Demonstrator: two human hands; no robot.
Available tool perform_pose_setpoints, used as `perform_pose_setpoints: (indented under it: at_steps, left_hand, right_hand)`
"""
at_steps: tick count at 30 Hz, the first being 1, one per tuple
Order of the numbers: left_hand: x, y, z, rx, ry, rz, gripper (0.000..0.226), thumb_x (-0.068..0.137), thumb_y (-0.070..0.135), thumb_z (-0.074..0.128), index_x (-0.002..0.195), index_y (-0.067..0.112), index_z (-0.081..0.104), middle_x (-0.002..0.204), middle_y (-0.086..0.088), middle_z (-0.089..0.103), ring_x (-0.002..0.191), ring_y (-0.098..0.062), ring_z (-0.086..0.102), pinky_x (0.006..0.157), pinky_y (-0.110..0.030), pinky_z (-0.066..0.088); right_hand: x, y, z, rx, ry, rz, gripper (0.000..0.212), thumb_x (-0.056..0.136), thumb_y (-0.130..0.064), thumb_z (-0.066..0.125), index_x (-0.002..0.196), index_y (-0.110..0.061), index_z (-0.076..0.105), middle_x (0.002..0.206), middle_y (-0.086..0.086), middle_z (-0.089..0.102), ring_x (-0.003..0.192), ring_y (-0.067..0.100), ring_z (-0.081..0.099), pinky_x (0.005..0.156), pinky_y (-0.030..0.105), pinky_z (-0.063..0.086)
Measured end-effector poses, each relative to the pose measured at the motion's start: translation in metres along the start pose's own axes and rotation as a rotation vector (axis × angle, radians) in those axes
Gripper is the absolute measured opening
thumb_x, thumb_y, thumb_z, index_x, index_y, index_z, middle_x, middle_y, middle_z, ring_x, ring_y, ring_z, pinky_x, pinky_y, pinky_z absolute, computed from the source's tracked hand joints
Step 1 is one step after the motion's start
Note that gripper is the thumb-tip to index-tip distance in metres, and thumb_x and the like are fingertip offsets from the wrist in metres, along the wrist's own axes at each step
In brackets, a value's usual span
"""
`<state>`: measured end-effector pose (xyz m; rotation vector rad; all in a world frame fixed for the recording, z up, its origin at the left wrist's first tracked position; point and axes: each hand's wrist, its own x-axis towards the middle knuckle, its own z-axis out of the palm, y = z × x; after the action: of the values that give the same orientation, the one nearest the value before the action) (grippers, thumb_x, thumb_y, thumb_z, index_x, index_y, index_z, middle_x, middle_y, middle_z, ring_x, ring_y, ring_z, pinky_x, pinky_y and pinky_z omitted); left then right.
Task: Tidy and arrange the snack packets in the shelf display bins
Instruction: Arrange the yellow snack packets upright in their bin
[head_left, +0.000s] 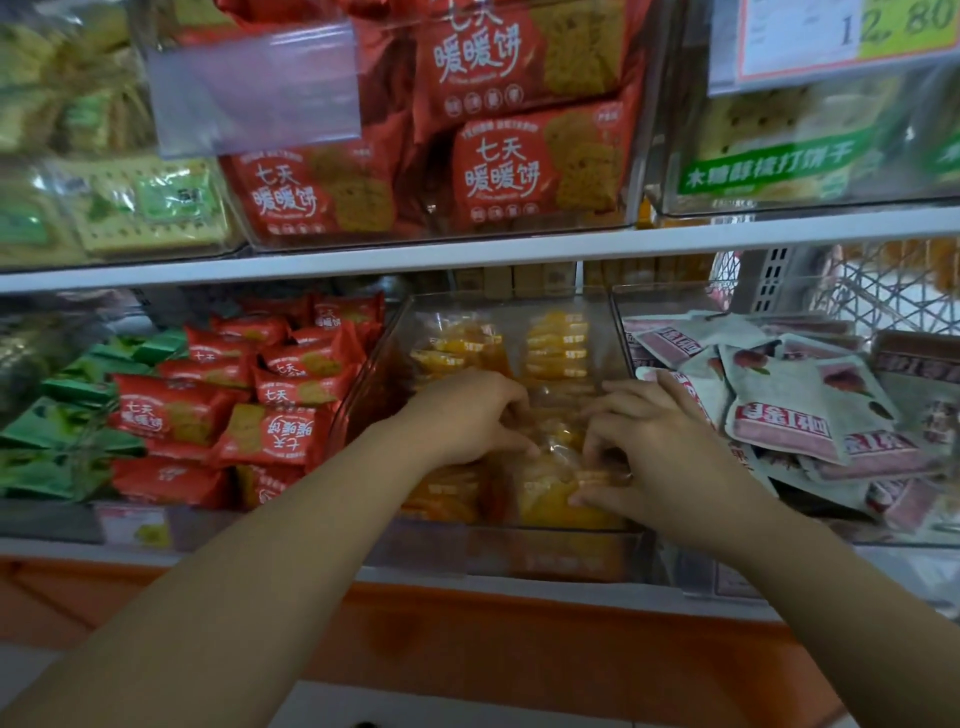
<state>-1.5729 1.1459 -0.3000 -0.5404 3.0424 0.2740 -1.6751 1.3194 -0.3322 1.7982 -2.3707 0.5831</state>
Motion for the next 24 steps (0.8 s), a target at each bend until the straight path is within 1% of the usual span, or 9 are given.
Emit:
perform_pose_setpoints:
  at_steps: [3,6,9,11,14,16,19,22,24]
  left_hand:
    - [-0.006,-0.002,-0.005,-0.091,-0.152,0.030,0.045,0.080,0.042,0.070,0.120,0.023,0.062,0.105,0.009,0.061,0.094,-0.009,0.055,0.073,-0.021,0.044]
    - [-0.015,-0.003,-0.007,-0.156,-0.262,0.059,0.049,0.084,0.041,0.066,0.129,0.026,0.056,0.122,0.010,0.060,0.108,-0.010,0.056,0.091,-0.029,0.047]
    - [-0.023,-0.003,-0.011,-0.244,-0.275,0.054,0.055,0.085,0.042,0.064,0.136,0.028,0.048,0.135,0.010,0.052,0.118,-0.007,0.051,0.102,-0.030,0.042]
    - [-0.034,-0.006,-0.019,-0.318,-0.208,0.045,0.049,0.086,0.041,0.063,0.132,0.032,0.051,0.132,0.016,0.053,0.118,0.000,0.049,0.102,-0.023,0.040]
    - [-0.066,-0.019,-0.033,-0.382,0.008,-0.020,0.021,0.085,0.035,0.065,0.105,0.040,0.063,0.105,0.026,0.061,0.095,0.014,0.055,0.081,-0.007,0.043]
    - [-0.095,-0.030,-0.034,-0.409,0.123,-0.084,0.009,0.083,0.032,0.068,0.090,0.037,0.066,0.089,0.020,0.065,0.082,0.010,0.058,0.069,-0.009,0.048]
    - [-0.126,-0.038,-0.021,-0.331,0.176,-0.142,0.007,0.081,0.027,0.071,0.085,0.031,0.067,0.081,0.014,0.064,0.078,0.007,0.057,0.067,-0.012,0.046]
    - [-0.133,-0.040,0.000,-0.189,0.220,-0.137,0.013,0.082,0.025,0.071,0.094,0.027,0.066,0.089,0.014,0.062,0.082,0.002,0.057,0.072,-0.014,0.047]
    - [-0.132,-0.043,0.011,-0.150,0.321,-0.115,0.017,0.082,0.023,0.071,0.098,0.024,0.067,0.095,0.011,0.061,0.088,-0.005,0.057,0.079,-0.029,0.050]
  right_hand:
    - [-0.004,-0.001,-0.006,0.018,-0.080,-0.031,0.031,0.063,-0.059,0.072,0.071,-0.037,0.053,0.122,-0.015,0.055,0.132,0.010,0.033,0.116,0.043,0.003]
    - [-0.009,-0.001,-0.009,0.049,-0.098,-0.065,0.038,0.060,-0.075,0.052,0.076,-0.041,0.057,0.122,-0.018,0.053,0.130,0.005,0.033,0.117,0.042,0.002]
    - [-0.013,-0.002,-0.006,0.093,0.011,-0.095,0.054,0.062,-0.077,0.043,0.090,-0.037,0.067,0.115,-0.015,0.059,0.121,0.007,0.045,0.115,0.048,0.013]
    - [-0.014,-0.005,-0.007,0.107,0.089,-0.128,0.050,0.067,-0.071,0.047,0.094,-0.034,0.068,0.110,-0.014,0.062,0.113,0.006,0.049,0.111,0.050,0.020]
    - [-0.014,-0.016,-0.008,0.161,0.176,-0.172,0.036,0.074,-0.059,0.053,0.091,-0.033,0.070,0.099,-0.017,0.064,0.101,0.004,0.054,0.107,0.044,0.027]
    - [-0.011,-0.030,-0.007,0.180,0.209,-0.214,0.029,0.076,-0.053,0.055,0.087,-0.031,0.071,0.090,-0.019,0.066,0.091,0.008,0.059,0.098,0.039,0.037]
    - [-0.006,-0.058,0.001,0.151,0.215,-0.260,0.025,0.077,-0.047,0.052,0.083,-0.032,0.071,0.081,-0.019,0.068,0.082,0.012,0.062,0.081,0.038,0.044]
    - [0.002,-0.082,0.010,0.077,0.148,-0.277,0.026,0.077,-0.046,0.051,0.087,-0.033,0.071,0.080,-0.017,0.070,0.080,0.011,0.061,0.079,0.034,0.036]
    - [0.008,-0.093,0.015,0.023,0.089,-0.254,0.025,0.078,-0.044,0.055,0.095,-0.034,0.070,0.086,-0.016,0.071,0.087,0.013,0.060,0.080,0.032,0.029]
